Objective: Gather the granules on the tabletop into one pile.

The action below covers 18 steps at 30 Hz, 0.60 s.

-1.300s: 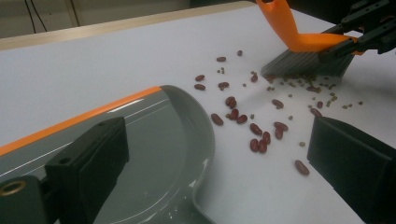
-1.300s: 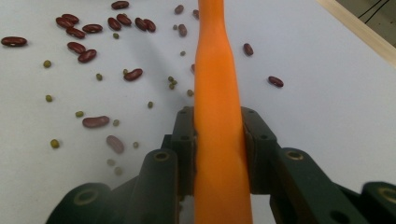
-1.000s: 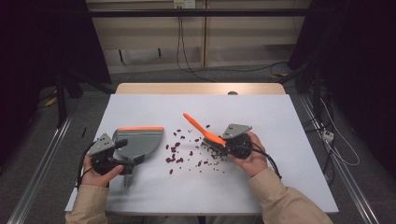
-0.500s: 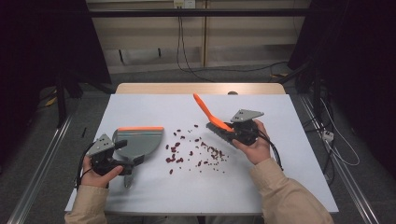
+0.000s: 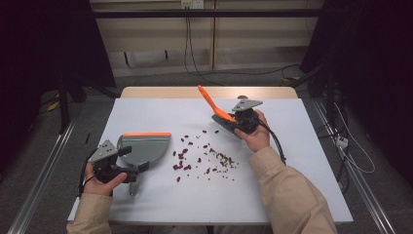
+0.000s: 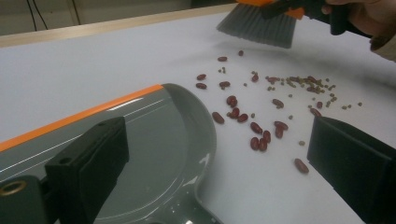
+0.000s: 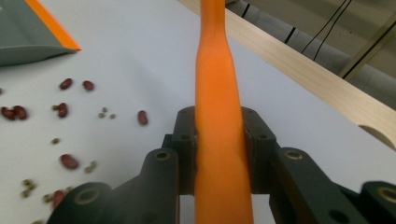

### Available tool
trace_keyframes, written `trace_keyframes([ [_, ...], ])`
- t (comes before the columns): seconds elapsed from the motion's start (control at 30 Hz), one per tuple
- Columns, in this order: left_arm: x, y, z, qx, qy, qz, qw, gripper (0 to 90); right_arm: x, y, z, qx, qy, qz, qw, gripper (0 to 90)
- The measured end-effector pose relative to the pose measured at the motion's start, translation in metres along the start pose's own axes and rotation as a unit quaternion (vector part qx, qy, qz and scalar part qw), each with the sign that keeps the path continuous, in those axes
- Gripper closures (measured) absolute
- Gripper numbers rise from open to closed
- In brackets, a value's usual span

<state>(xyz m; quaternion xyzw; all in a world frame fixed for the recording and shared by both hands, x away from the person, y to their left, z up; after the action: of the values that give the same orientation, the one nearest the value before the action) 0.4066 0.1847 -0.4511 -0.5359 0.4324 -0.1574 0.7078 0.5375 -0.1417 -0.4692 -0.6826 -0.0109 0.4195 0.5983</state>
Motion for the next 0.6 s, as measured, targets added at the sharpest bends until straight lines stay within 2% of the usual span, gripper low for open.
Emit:
trace_keyframes([
  [0.2,-0.001,0.002,0.003,-0.003,-0.004,0.003,1.0000,5.3,0.029,-0.006,-0.004,-0.027,-0.009,0.011,0.9995,71.6],
  [0.3,-0.004,0.003,0.005,-0.007,-0.008,0.002,0.9999,5.4,0.037,-0.007,0.004,-0.037,-0.029,0.017,0.9988,71.6],
  [0.47,-0.007,0.007,0.007,-0.008,-0.013,0.006,0.9999,5.4,0.037,-0.003,0.020,-0.064,-0.053,0.031,0.9960,71.3],
  [0.6,-0.008,0.009,0.008,-0.010,-0.015,0.006,0.9998,5.5,0.032,0.000,0.030,-0.068,-0.073,0.039,0.9942,71.4],
])
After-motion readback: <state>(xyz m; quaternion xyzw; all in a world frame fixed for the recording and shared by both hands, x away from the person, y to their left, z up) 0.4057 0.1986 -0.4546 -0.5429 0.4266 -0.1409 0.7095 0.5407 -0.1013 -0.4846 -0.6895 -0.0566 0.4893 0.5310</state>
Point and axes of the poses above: each handheld gripper's, and its own axes: x roughly forward along the jaws, y roughly out of its underside, z roughly to its left, the point moved 9 cm from there along x, roughly forward along the jaws, and after that the axes turned 12 degrees about x, right-handed, at the moved point
